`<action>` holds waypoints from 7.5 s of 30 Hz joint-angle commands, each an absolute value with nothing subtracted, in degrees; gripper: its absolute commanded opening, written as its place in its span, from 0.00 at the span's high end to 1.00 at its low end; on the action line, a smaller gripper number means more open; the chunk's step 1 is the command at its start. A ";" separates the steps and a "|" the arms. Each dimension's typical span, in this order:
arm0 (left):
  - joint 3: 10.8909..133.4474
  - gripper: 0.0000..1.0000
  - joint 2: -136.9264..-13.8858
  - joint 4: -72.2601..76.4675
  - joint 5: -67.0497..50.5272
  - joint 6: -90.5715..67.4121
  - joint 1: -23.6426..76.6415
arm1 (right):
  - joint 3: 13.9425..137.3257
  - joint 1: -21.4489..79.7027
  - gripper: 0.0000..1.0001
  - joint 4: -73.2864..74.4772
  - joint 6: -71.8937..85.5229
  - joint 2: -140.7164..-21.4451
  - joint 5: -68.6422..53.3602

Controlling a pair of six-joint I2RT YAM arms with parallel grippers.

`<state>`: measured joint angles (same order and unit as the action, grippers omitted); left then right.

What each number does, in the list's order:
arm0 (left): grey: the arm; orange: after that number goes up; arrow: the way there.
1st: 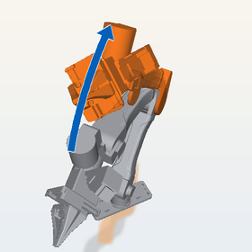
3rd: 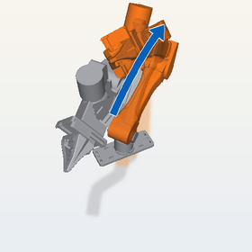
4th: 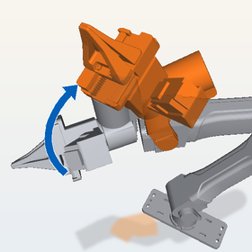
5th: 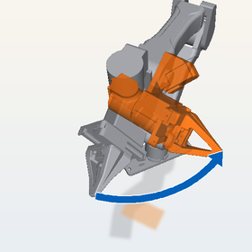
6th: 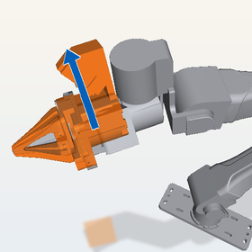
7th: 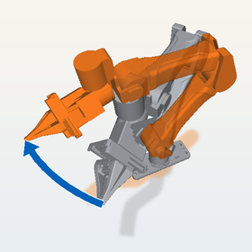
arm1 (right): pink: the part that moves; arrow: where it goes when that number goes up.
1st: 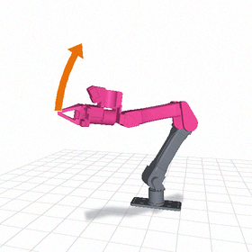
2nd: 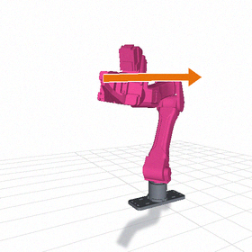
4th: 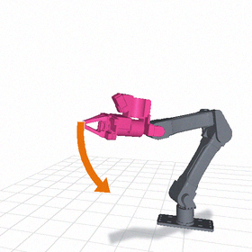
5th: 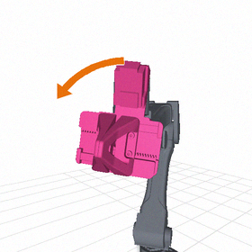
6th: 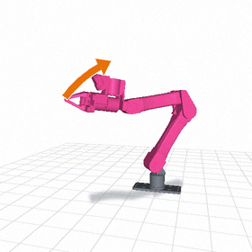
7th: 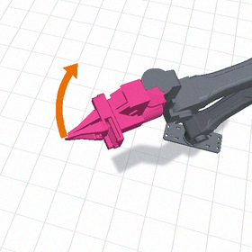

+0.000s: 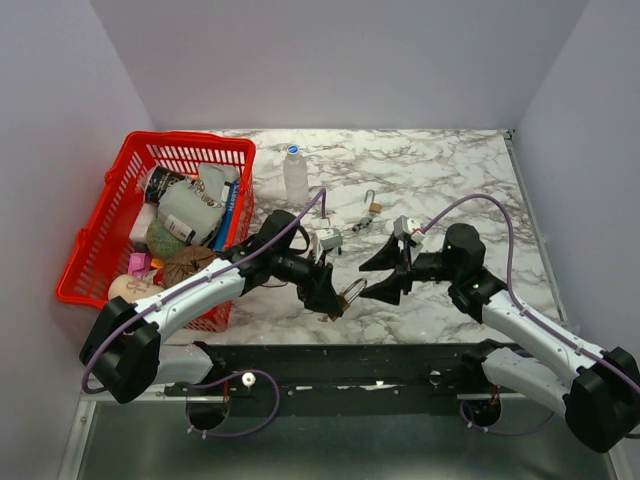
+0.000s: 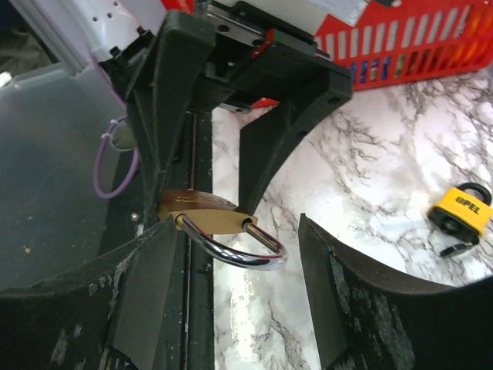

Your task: Unlock with the key

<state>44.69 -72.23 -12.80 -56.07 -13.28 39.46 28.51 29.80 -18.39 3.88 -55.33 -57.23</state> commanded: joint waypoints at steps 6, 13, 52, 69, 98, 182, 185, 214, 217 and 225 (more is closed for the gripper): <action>46.76 1.00 -71.54 -10.20 -62.49 -12.92 38.85 | 25.05 29.88 0.27 -23.55 5.36 -52.20 -63.10; 46.67 1.00 -71.28 -9.49 -63.19 -13.45 38.76 | 25.93 30.59 0.27 -22.68 4.75 -54.84 -62.67; 48.17 1.00 -71.28 -14.60 -13.82 -18.10 49.30 | 29.00 31.11 0.98 -7.56 10.63 -63.81 -40.88; 48.95 1.00 -84.46 -8.00 4.31 -30.93 56.86 | 26.02 31.03 0.76 -4.75 18.89 -65.39 -14.61; 70.22 0.46 -107.58 -12.66 5.98 -45.44 57.30 | 18.37 31.03 0.44 -0.70 27.77 -43.88 3.78; 56.78 0.01 -60.82 -21.88 1.58 -14.06 32.52 | 50.10 51.33 0.47 24.17 41.58 -93.87 26.28; 56.78 0.01 -60.82 -21.97 2.11 -13.89 32.52 | 50.62 51.15 0.53 23.73 39.82 -92.99 26.80; 56.43 0.01 -60.47 -21.97 3.69 -11.69 32.52 | 73.20 17.32 0.62 17.31 13.89 -105.46 7.20; 56.43 0.01 -60.64 -21.97 3.87 -11.69 32.34 | 78.03 17.05 0.62 18.45 12.83 -109.23 7.47; 56.16 0.01 -60.56 -21.71 3.25 -11.51 32.34 | 85.60 16.17 0.60 20.92 12.66 -115.57 7.20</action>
<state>56.75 -60.66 -22.39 2.31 -12.40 32.60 81.43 16.73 20.08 13.61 -114.26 8.01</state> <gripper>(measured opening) 0.988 0.700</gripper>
